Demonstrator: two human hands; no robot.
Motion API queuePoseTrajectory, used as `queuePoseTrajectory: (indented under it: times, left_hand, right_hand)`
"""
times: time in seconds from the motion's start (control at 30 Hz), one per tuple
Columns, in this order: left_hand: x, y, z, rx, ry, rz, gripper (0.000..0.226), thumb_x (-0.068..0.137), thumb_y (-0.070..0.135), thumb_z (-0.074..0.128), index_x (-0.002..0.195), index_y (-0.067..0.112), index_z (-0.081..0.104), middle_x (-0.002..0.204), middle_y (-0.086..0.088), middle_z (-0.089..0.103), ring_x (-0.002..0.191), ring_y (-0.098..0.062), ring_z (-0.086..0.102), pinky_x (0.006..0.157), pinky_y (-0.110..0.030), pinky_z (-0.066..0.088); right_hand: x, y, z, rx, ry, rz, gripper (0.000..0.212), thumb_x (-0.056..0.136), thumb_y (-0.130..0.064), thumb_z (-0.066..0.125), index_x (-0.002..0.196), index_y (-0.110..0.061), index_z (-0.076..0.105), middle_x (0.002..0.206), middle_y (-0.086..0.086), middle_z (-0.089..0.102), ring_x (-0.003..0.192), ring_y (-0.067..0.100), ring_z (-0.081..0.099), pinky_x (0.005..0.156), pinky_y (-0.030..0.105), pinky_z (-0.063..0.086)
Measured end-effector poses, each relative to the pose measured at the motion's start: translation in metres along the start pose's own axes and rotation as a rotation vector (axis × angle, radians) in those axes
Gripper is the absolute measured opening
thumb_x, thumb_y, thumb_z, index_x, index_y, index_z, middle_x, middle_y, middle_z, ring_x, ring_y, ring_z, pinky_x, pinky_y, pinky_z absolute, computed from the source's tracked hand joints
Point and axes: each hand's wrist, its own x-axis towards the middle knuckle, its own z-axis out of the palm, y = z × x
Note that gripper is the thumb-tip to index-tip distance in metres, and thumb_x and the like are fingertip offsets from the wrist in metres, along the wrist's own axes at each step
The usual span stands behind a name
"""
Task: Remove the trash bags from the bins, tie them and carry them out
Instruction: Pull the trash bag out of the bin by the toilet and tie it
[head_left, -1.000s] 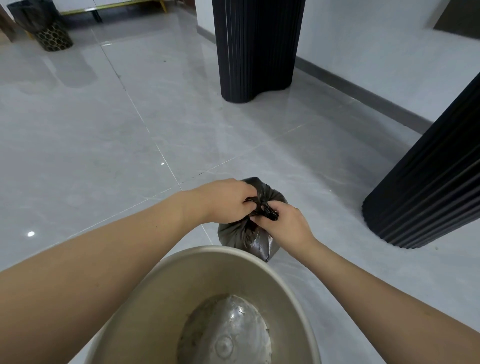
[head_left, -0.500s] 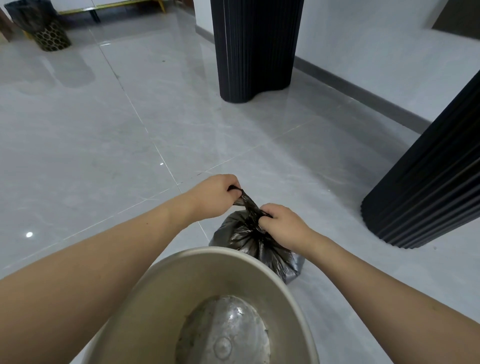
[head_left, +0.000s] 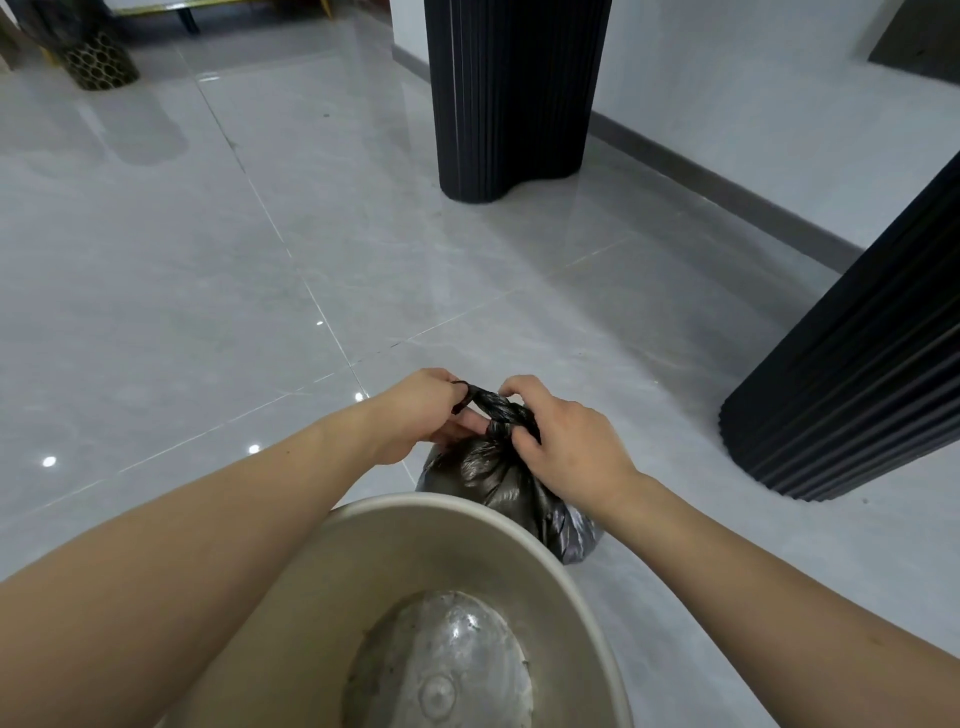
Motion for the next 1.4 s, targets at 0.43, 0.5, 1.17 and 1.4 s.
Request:
queuePoseTrajectory:
  times: [0.43,0.5,1.17,1.4]
  left_hand:
    - [-0.013,0.009,-0.007,0.1,-0.102,0.097,0.045,0.079,0.0,0.064,0.114,0.021,0.048,0.08,-0.004,0.061,0.066,-0.013,0.057,0.059,-0.023,0.043]
    - [-0.014,0.008,-0.005,0.16,-0.114,0.177,0.043,0.081,-0.003,0.059,0.115,0.021,0.047,0.074,-0.003,0.058,0.051,-0.009,0.052,0.049,-0.018,0.041]
    - [-0.004,0.006,0.0,1.03,0.207,0.676,0.006,0.085,0.032,0.054,0.083,0.035,0.05,0.087,0.014,0.052,0.093,-0.016,0.053,0.09,-0.038,0.029]
    - [-0.004,0.009,0.001,0.9,0.178,0.73,0.008,0.082,0.022,0.059,0.08,0.028,0.054,0.107,0.013,0.062,0.098,-0.018,0.053,0.091,-0.037,0.034]
  right_hand:
    - [0.012,-0.001,-0.011,0.186,-0.062,0.081,0.012,0.095,-0.029,0.051,0.101,-0.025,0.06,0.097,-0.01,0.049,0.087,0.013,0.054,0.077,0.032,0.042]
    - [0.014,0.001,-0.011,0.314,-0.12,0.15,0.007,0.094,-0.024,0.054,0.094,-0.026,0.06,0.096,-0.007,0.053,0.086,0.01,0.052,0.078,0.029,0.038]
    - [0.01,-0.007,-0.03,1.289,-0.208,0.62,0.01,0.085,-0.012,0.059,0.078,-0.005,0.06,0.069,0.013,0.058,0.065,0.026,0.055,0.064,0.032,0.045]
    - [0.01,-0.002,-0.031,1.416,-0.179,0.598,0.009,0.084,-0.013,0.062,0.087,-0.005,0.064,0.072,0.013,0.062,0.068,0.026,0.059,0.069,0.033,0.05]
